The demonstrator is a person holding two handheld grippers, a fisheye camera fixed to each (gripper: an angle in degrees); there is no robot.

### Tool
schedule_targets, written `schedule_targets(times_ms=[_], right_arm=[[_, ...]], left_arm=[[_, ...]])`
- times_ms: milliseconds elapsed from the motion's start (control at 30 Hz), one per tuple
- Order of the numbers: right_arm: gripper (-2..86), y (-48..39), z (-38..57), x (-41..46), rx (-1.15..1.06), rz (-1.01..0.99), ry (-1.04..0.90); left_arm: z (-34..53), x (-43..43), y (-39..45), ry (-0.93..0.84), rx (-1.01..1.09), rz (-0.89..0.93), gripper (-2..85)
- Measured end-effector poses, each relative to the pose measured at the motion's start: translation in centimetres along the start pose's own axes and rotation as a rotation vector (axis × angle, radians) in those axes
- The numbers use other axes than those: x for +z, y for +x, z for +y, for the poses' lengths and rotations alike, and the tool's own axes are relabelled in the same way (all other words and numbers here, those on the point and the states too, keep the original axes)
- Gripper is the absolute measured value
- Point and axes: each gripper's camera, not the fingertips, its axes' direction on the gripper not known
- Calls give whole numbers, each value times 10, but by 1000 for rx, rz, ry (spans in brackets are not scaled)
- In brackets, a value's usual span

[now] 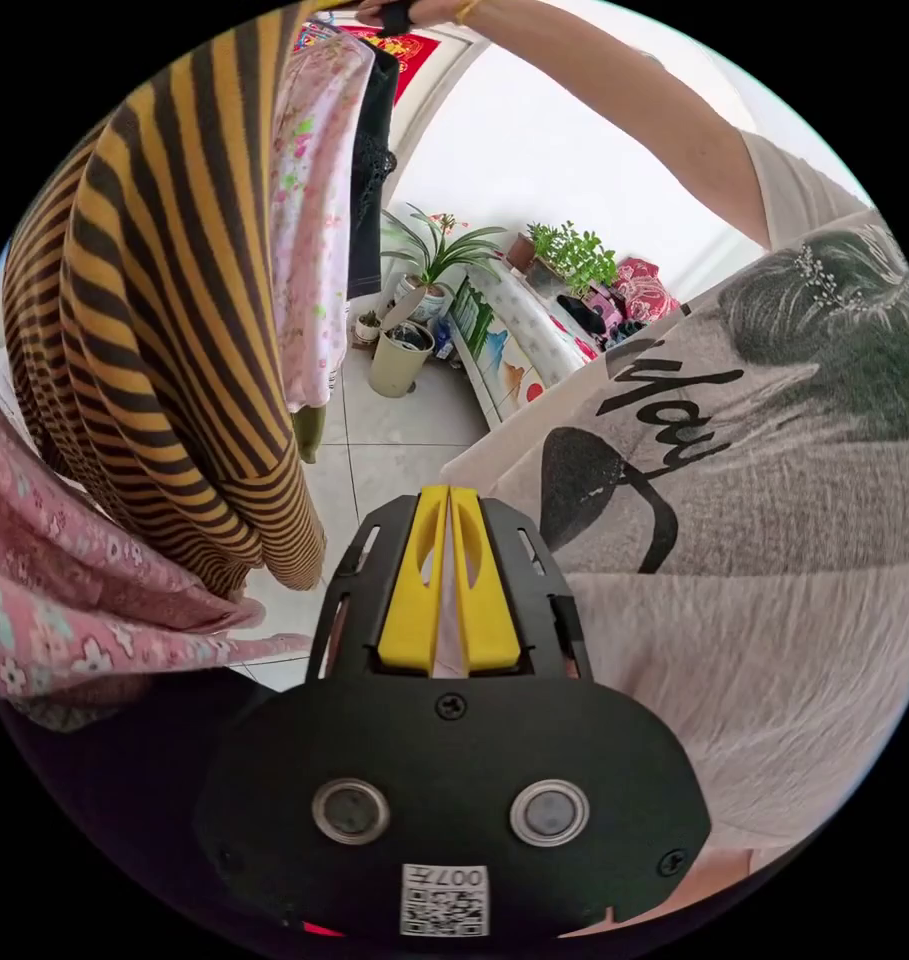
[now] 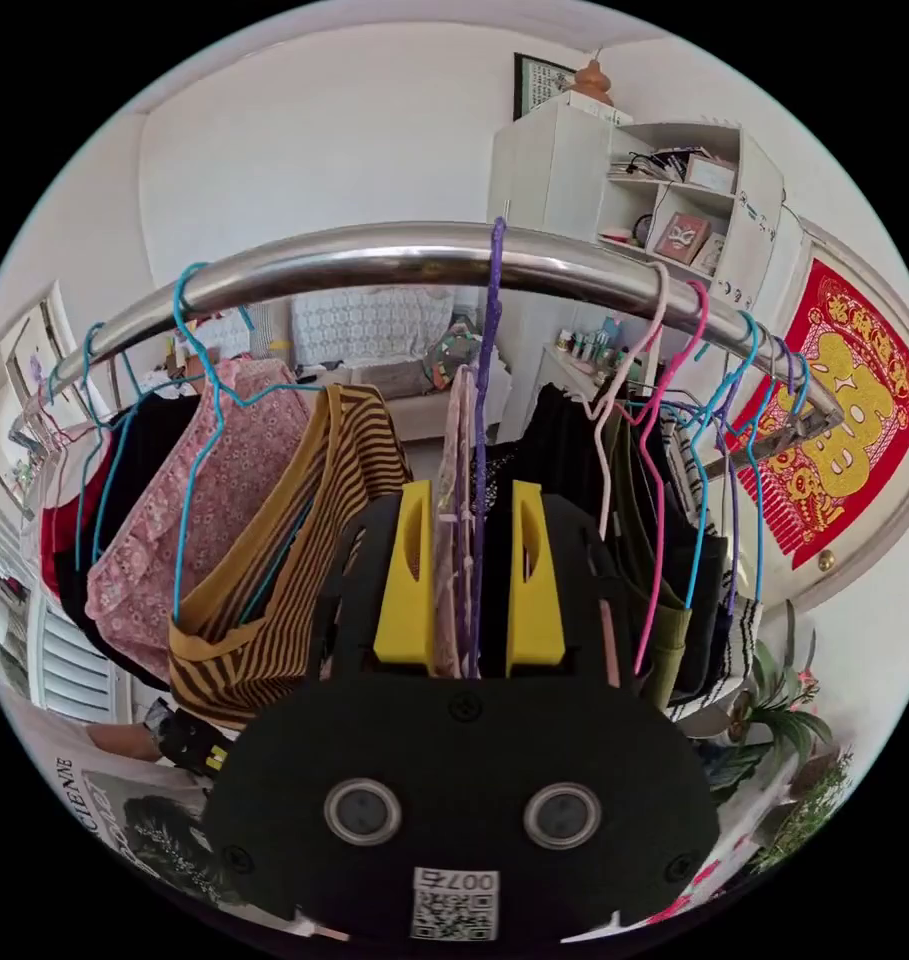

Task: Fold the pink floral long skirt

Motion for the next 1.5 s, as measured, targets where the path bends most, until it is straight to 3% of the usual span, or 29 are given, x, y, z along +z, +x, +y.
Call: schedule_targets(times_ms=[133, 333, 433, 667, 867, 967, 1267, 1500], right_arm=[[4, -31, -15, 27, -86, 180, -84], [-3, -36, -20, -22, -23, 87, 93], [-3, -41, -23, -24, -56, 121, 94], [-4, -42, -33, -15, 60, -3, 96], [-3, -77, -25, -35, -17, 113, 250], [-3, -72, -28, -35, 13, 5, 194], [-3, -51, 168, -41, 80, -22, 259], [-3, -72, 345, -118, 216, 149, 217]], left_arm=[[4, 2, 4, 19, -23, -6, -10], [22, -5, 9, 69, -81, -17, -10], [27, -12, 9, 84, -109, -15, -10], [18, -27, 16, 107, -95, -16, -10], [16, -51, 30, 133, -79, -39, -10], [21, -65, 34, 130, -78, -42, -9], [15, -140, 49, 236, -42, -163, 21], [-63, -193, 88, 339, 139, -232, 81]])
